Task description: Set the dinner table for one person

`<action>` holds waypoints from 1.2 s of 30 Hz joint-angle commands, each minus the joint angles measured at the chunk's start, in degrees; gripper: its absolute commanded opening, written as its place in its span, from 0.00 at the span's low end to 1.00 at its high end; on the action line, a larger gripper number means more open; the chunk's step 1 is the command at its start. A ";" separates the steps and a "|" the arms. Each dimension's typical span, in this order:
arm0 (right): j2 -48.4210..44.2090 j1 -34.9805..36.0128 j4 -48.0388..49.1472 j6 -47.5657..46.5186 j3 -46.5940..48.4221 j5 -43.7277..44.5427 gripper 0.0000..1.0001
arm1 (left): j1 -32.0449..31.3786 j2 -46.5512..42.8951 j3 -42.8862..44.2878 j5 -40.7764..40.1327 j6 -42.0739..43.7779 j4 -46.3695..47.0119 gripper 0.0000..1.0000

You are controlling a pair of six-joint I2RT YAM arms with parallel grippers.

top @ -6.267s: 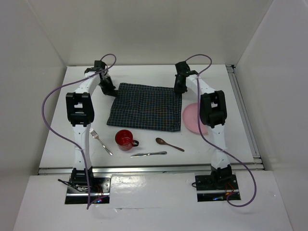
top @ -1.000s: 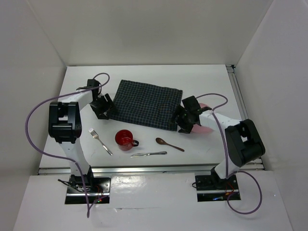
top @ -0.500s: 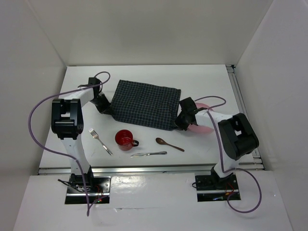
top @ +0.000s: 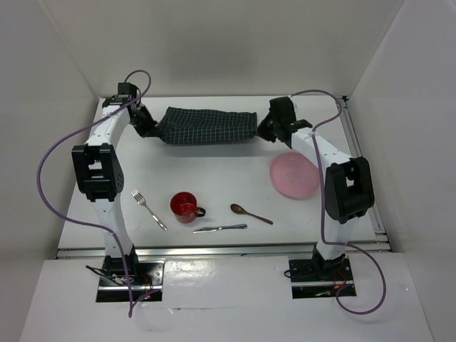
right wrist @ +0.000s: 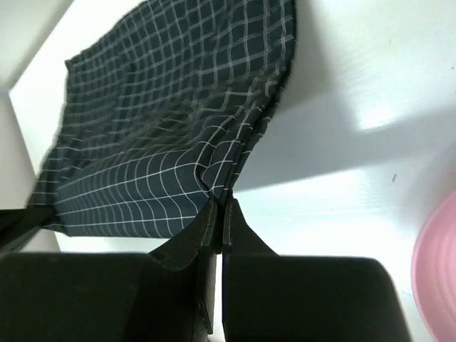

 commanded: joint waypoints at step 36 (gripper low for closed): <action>20.48 7.58 -14.38 -16.22 16.72 -0.71 0.00 | -8.08 4.19 -8.95 -6.21 5.90 -3.92 0.00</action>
